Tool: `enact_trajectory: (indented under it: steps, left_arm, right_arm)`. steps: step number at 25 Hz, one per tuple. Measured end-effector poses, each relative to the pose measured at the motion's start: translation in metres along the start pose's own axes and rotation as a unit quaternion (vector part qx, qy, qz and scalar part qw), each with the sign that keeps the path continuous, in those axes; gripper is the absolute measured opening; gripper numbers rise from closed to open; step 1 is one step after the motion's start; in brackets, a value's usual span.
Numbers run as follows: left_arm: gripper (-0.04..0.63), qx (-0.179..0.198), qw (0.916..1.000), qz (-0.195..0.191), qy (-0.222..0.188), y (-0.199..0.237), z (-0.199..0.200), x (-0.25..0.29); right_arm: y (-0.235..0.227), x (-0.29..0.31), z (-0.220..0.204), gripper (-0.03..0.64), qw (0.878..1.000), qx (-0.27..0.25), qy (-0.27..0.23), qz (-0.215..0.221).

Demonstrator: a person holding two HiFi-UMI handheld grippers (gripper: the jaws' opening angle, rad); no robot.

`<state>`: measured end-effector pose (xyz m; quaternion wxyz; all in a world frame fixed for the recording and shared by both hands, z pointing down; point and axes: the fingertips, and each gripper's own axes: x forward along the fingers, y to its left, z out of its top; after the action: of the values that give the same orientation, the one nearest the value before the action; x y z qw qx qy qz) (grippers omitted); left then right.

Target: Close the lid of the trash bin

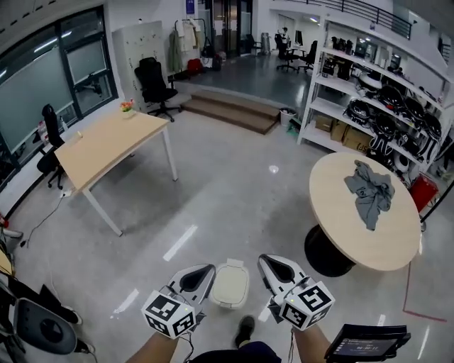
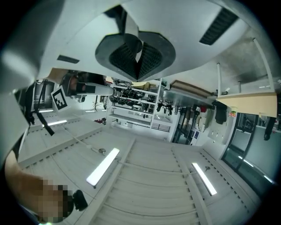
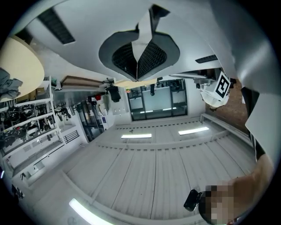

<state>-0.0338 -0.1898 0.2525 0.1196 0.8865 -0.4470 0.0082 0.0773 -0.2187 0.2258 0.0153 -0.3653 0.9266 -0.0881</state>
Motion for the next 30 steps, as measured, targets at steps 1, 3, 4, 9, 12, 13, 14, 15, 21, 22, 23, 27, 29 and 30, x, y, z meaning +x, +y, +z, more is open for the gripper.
enact_trajectory:
  steps: [1,3,4,9,12,13,14,15,21,22,23,27,29,30]
  left_arm:
    - [-0.006,0.002,1.0,-0.005,-0.004,-0.006,-0.002,-0.016]
    - [-0.006,0.009,0.9999,-0.011,-0.005,-0.017,-0.009,-0.047]
    - [-0.006,0.01,0.9999,-0.013,-0.002,-0.023,-0.015,-0.062]
    - [-0.006,0.011,0.9994,-0.032,-0.006,-0.053,-0.035,-0.132]
    - [-0.006,0.005,0.9989,-0.046,-0.009,-0.072,-0.034,-0.166]
    - [-0.006,0.008,0.9987,-0.05,-0.011,-0.079,-0.032,-0.175]
    - [-0.006,0.015,0.9985,-0.052,-0.013,-0.085,-0.029,-0.183]
    - [-0.006,0.022,0.9982,-0.053,-0.016,-0.091,-0.026,-0.191]
    - [-0.006,0.036,0.9983,-0.031,-0.033,-0.131,-0.024,-0.24]
    - [-0.006,0.035,0.9986,-0.024,-0.033,-0.14,-0.027,-0.247]
    - [-0.006,0.034,0.9988,-0.016,-0.031,-0.15,-0.031,-0.253]
    - [-0.006,0.018,0.9996,0.01,-0.018,-0.201,-0.058,-0.276]
    - [-0.006,0.007,0.9998,0.019,-0.008,-0.231,-0.076,-0.29]
    - [-0.006,0.004,0.9997,0.022,-0.004,-0.243,-0.085,-0.299]
  right_arm:
    - [0.015,-0.007,-0.003,0.011,1.0,-0.002,0.0,-0.004]
    - [0.044,-0.023,-0.012,0.011,1.0,0.0,0.002,-0.016]
    - [0.058,-0.033,-0.019,0.011,1.0,0.005,0.006,-0.022]
    - [0.128,-0.072,-0.042,0.011,0.999,0.002,0.024,-0.039]
    - [0.161,-0.095,-0.041,0.011,0.998,0.003,0.025,-0.052]
    - [0.17,-0.103,-0.039,0.011,0.998,-0.001,0.024,-0.054]
    - [0.178,-0.11,-0.036,0.011,0.998,-0.007,0.022,-0.055]
    - [0.185,-0.118,-0.034,0.011,0.998,-0.012,0.02,-0.056]
    - [0.218,-0.169,-0.034,0.011,0.999,-0.023,0.001,-0.049]
    - [0.224,-0.181,-0.035,0.011,0.999,-0.023,0.0,-0.045]
    - [0.23,-0.194,-0.037,0.011,0.999,-0.023,-0.001,-0.04]
    - [0.248,-0.258,-0.05,0.011,1.0,-0.016,0.003,-0.027]
    - [0.257,-0.292,-0.058,0.011,0.999,-0.017,0.009,-0.026]
    - [0.262,-0.307,-0.063,0.011,0.999,-0.017,0.013,-0.029]
